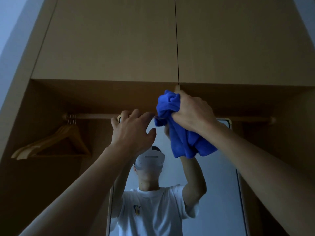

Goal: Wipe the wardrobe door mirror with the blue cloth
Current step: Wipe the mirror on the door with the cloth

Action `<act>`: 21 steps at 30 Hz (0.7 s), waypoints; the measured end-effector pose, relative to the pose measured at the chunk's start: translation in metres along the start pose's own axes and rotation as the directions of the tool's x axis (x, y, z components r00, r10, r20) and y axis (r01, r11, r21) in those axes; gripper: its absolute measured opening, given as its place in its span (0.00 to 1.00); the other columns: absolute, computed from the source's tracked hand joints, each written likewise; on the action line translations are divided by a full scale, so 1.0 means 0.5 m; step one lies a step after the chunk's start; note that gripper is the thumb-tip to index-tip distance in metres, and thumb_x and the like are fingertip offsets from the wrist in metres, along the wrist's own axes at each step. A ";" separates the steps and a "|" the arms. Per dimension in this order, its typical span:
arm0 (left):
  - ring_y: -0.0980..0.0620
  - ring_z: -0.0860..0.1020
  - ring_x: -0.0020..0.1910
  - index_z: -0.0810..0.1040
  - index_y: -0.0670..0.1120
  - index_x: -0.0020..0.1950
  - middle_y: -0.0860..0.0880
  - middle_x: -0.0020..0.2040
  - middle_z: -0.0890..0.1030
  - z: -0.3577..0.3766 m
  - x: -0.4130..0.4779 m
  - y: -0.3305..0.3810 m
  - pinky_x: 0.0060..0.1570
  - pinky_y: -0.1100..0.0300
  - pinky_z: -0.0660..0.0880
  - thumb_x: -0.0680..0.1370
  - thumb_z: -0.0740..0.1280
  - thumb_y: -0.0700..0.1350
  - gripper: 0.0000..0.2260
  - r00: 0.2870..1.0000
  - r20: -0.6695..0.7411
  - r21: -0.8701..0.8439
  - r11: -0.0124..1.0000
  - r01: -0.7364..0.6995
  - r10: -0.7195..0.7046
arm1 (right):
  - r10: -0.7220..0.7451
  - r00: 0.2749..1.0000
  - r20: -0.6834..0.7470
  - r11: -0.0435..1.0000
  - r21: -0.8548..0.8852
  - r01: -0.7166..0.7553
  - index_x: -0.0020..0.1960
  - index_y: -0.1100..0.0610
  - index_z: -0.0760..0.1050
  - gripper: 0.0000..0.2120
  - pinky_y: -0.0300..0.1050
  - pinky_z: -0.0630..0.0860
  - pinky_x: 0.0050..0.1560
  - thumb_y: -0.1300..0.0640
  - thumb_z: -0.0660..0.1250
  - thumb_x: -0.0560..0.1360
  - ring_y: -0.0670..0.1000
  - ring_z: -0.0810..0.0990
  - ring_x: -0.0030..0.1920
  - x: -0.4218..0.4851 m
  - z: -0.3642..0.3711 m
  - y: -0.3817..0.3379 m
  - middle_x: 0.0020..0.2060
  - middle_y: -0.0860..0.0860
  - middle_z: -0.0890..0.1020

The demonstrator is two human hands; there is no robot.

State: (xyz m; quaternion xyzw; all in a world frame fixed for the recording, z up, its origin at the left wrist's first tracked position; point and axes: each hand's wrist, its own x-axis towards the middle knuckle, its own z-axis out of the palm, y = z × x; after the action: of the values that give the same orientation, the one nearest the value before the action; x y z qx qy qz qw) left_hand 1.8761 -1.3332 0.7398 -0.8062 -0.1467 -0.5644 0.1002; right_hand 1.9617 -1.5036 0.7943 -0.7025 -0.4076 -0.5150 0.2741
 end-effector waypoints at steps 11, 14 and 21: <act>0.44 0.59 0.76 0.67 0.58 0.77 0.47 0.71 0.68 -0.016 -0.014 -0.036 0.63 0.49 0.70 0.79 0.65 0.56 0.26 0.999 0.002 -0.206 0.978 0.043 -0.043 | 0.125 0.992 -0.026 0.988 -0.084 -0.126 0.64 0.50 0.70 0.19 0.42 0.65 0.32 0.50 0.68 0.75 0.45 0.73 0.33 -0.009 -0.021 0.049 0.37 0.45 0.75; 0.42 0.66 0.72 0.68 0.54 0.77 0.47 0.72 0.68 -0.022 -0.020 -0.043 0.58 0.55 0.66 0.79 0.66 0.55 0.26 0.997 -0.022 -0.266 0.962 0.061 -0.070 | 0.100 0.995 -0.004 0.993 -0.060 -0.100 0.63 0.51 0.70 0.19 0.41 0.63 0.30 0.51 0.68 0.75 0.45 0.72 0.32 0.001 -0.006 0.007 0.37 0.46 0.75; 0.45 0.75 0.64 0.67 0.52 0.75 0.49 0.72 0.68 -0.038 -0.039 -0.062 0.52 0.57 0.67 0.79 0.67 0.54 0.25 0.990 0.007 -0.391 0.911 0.129 -0.138 | 0.002 1.000 0.018 1.000 0.030 -0.003 0.64 0.52 0.70 0.20 0.42 0.65 0.33 0.51 0.68 0.75 0.46 0.73 0.34 0.027 0.041 -0.122 0.40 0.48 0.77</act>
State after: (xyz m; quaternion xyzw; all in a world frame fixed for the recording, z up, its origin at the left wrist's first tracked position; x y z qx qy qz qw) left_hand 1.8423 -1.3129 0.7281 -0.7920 -0.0849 -0.5962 -0.0998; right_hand 1.9214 -1.4517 0.7983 -0.7033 -0.4170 -0.5021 0.2817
